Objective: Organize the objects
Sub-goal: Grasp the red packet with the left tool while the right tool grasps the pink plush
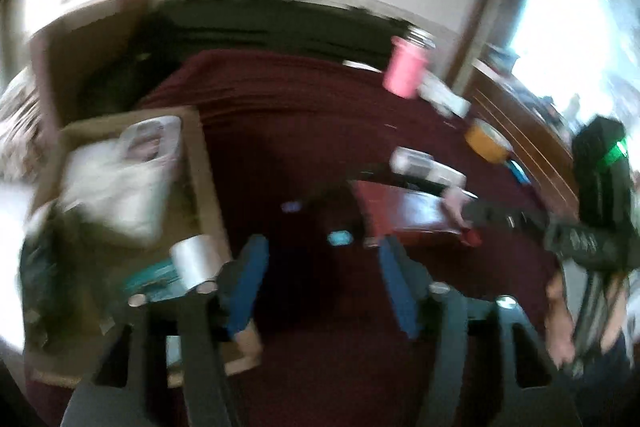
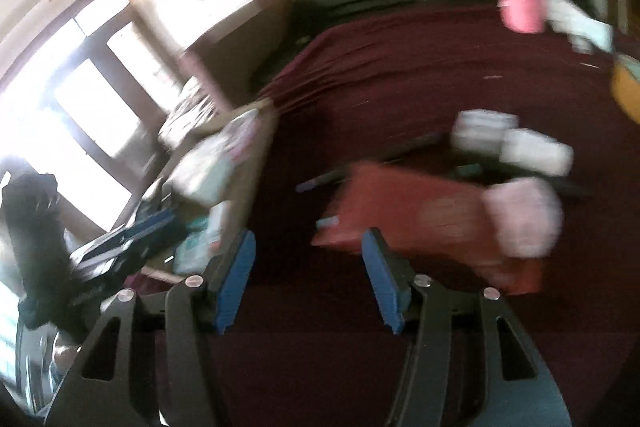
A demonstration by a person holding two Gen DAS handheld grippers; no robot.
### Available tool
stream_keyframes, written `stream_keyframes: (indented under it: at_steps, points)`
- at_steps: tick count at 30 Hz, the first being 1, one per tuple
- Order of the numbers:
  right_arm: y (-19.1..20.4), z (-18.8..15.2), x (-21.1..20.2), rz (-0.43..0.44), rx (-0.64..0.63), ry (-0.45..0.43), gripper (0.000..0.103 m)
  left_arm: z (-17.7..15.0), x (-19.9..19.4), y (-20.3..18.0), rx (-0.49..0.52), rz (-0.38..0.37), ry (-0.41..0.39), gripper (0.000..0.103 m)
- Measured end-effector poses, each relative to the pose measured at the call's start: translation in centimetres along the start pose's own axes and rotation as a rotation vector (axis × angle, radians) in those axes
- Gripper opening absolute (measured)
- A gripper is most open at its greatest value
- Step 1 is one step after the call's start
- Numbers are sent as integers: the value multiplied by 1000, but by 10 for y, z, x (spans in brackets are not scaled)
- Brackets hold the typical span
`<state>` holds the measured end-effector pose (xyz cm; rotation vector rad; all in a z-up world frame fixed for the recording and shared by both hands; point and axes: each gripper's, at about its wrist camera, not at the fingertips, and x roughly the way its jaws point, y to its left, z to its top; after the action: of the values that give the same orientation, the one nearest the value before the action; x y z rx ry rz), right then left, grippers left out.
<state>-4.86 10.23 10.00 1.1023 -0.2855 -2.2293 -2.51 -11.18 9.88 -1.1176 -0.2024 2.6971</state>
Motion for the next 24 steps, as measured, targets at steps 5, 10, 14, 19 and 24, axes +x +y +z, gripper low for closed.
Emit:
stream_keyframes:
  at_steps: [5,10,14,19,24]
  points:
    - [-87,5,-30,-54,183,-114,62,33,44,-60,137,-57,64,55]
    - [-131,5,-35,-42,310,-127,62,69,96,-89,174,-84,125,55]
    - [-142,5,-42,-35,356,-141,62,84,138,-80,162,-92,227,55]
    - [-150,2,-46,-8,390,-132,62,69,156,-81,216,-122,345,55]
    - [-156,1,-48,1,411,-140,62,33,120,-105,289,-247,373,55]
